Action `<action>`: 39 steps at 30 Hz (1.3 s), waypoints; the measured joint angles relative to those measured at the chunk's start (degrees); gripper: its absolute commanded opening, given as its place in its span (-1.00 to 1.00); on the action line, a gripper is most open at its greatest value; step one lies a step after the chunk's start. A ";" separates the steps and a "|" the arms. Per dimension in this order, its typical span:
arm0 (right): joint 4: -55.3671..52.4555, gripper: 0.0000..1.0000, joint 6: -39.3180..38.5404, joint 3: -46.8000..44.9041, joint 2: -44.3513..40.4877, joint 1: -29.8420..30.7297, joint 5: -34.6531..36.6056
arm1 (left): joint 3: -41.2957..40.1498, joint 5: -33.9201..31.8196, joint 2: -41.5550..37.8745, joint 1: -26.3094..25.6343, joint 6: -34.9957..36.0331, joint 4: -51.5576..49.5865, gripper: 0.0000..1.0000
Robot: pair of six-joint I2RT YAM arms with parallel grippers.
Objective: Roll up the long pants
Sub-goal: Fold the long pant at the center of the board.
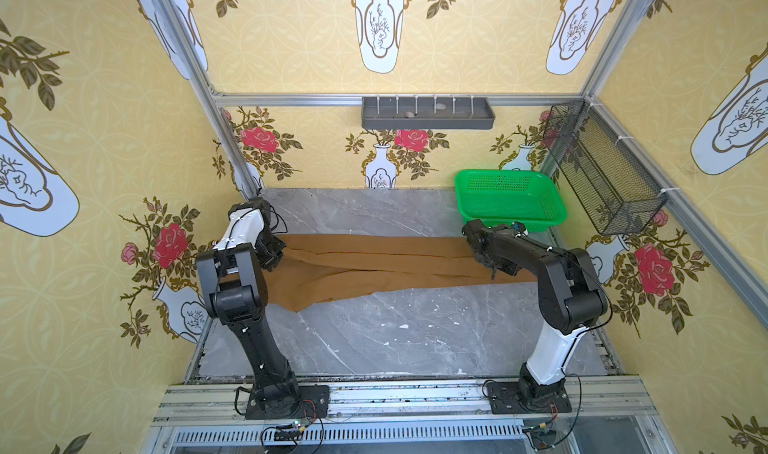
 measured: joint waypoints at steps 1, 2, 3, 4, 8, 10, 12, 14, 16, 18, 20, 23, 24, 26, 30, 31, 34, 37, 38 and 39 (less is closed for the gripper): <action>1.70 -0.56 -1.18 -0.79 -0.02 0.02 -1.07 | 0.11 -0.09 0.13 -0.22 -0.02 0.20 -0.63; 4.00 -0.37 -2.67 -2.29 -0.46 -0.22 -2.58 | 0.44 -0.07 0.33 -0.55 -0.02 0.48 -0.63; 6.19 -0.30 -4.09 -3.89 -1.33 -0.68 -4.07 | 0.68 -0.26 0.46 -0.72 -0.02 0.76 -0.63; 9.11 -0.24 -5.84 -6.38 -2.93 -1.62 -6.14 | 0.92 -0.31 0.50 -1.03 0.00 1.09 -0.63; 16.94 -0.07 -11.76 -15.93 -12.57 -5.75 -13.29 | 0.70 -0.48 0.04 -1.92 0.04 1.79 -0.62; 19.58 0.04 -14.21 -17.25 -14.91 -6.38 -15.43 | 0.50 -0.52 -0.37 -1.97 0.04 2.14 -0.62; 22.51 0.06 -17.00 -18.60 -17.14 -7.43 -18.27 | 0.50 -0.55 -0.44 -1.97 0.07 2.56 -0.62; 24.74 0.07 -18.49 -20.35 -19.26 -8.85 -21.03 | 0.50 -0.59 -0.44 -1.92 0.11 2.86 -0.62; 26.84 0.06 -19.78 -21.99 -20.59 -10.12 -23.54 | 0.50 -0.63 -0.44 -1.92 0.22 3.06 -0.62; 29.16 0.06 -21.14 -23.67 -21.46 -11.19 -26.38 | 0.50 -0.61 -0.44 -1.97 0.24 3.17 -0.63; 31.67 0.06 -22.29 -25.29 -21.92 -12.81 -29.90 | 0.50 -0.61 -0.44 -1.97 0.28 3.21 -0.63; 34.58 0.06 -23.15 -26.51 -22.08 -14.97 -33.48 | 0.55 -0.61 -0.44 -2.03 0.68 3.26 -0.63; 35.36 0.04 -23.63 -26.62 -22.01 -15.39 -34.18 | 0.61 -0.61 -0.44 -2.03 0.68 3.23 -0.63; 37.55 -0.01 -23.82 -26.86 -21.42 -16.17 -36.48 | 0.63 -0.61 -0.44 -2.05 0.72 3.30 -0.64; 40.15 -0.05 -24.83 -26.86 -19.28 -18.69 -40.02 | 0.63 -0.63 -0.42 -2.10 0.87 3.30 -0.64; 40.46 -0.05 -24.87 -26.73 -18.97 -19.26 -40.41 | 0.63 -0.66 -0.35 -2.14 0.87 3.30 -0.64; 41.86 -0.08 -25.20 -25.83 -17.64 -20.26 -42.69 | 0.85 -0.96 0.39 -2.32 0.87 3.15 -0.65; 42.12 -0.09 -25.24 -24.96 -16.02 -20.81 -44.37 | 0.85 -1.18 1.09 -2.36 0.87 3.08 -0.65; 42.14 -0.09 -25.24 -24.65 -15.52 -21.03 -44.92 | 0.85 -1.22 1.22 -2.36 0.87 3.10 -0.65; 42.14 -0.10 -25.22 -24.35 -15.06 -21.22 -45.09 | 0.85 -1.27 1.27 -2.36 0.87 3.08 -0.65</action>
